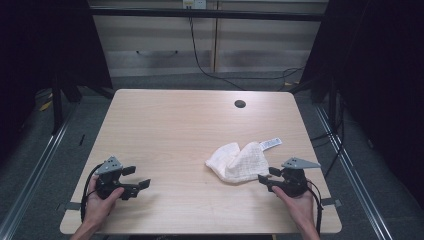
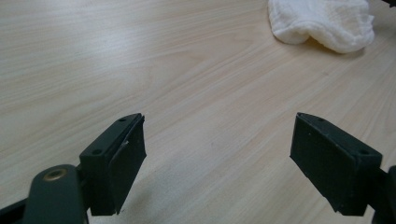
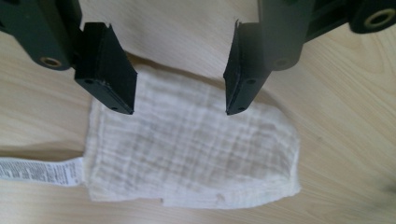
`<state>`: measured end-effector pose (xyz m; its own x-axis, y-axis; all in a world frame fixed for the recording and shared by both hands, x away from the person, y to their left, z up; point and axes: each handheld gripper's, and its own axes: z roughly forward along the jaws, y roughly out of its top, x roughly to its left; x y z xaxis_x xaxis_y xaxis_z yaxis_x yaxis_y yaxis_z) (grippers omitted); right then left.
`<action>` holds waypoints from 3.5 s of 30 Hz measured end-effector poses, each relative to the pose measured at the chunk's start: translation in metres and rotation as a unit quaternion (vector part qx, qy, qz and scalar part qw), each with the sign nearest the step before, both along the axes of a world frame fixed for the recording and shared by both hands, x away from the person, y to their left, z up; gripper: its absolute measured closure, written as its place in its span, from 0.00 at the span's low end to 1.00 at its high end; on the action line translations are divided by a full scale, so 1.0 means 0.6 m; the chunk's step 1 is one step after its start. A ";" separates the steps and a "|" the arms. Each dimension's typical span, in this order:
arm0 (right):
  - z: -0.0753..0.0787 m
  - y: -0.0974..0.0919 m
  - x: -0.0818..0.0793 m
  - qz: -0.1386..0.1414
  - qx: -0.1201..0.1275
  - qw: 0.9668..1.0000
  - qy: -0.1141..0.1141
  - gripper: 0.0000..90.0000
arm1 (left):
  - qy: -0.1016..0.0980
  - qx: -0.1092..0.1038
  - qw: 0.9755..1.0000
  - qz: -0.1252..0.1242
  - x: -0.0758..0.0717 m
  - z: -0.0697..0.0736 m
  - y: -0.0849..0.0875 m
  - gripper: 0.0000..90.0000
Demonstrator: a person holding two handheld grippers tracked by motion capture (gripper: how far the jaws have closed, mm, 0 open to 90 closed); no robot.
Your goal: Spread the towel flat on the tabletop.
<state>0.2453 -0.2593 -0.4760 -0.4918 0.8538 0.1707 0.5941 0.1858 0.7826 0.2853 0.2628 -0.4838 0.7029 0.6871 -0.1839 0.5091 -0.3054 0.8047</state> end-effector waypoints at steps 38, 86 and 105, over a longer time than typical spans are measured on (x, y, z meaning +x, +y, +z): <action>-0.038 0.076 0.128 0.067 -0.049 0.995 0.062 0.79 | 0.005 0.017 1.000 0.013 0.005 -0.005 0.000 0.22; -0.043 0.230 0.083 0.177 -0.015 0.982 0.064 0.86 | -0.005 0.000 1.000 -0.008 0.019 0.019 -0.040 0.44; -0.031 0.264 0.064 0.215 -0.006 0.974 0.066 0.72 | 0.018 0.038 0.996 -0.083 0.042 -0.003 -0.138 0.57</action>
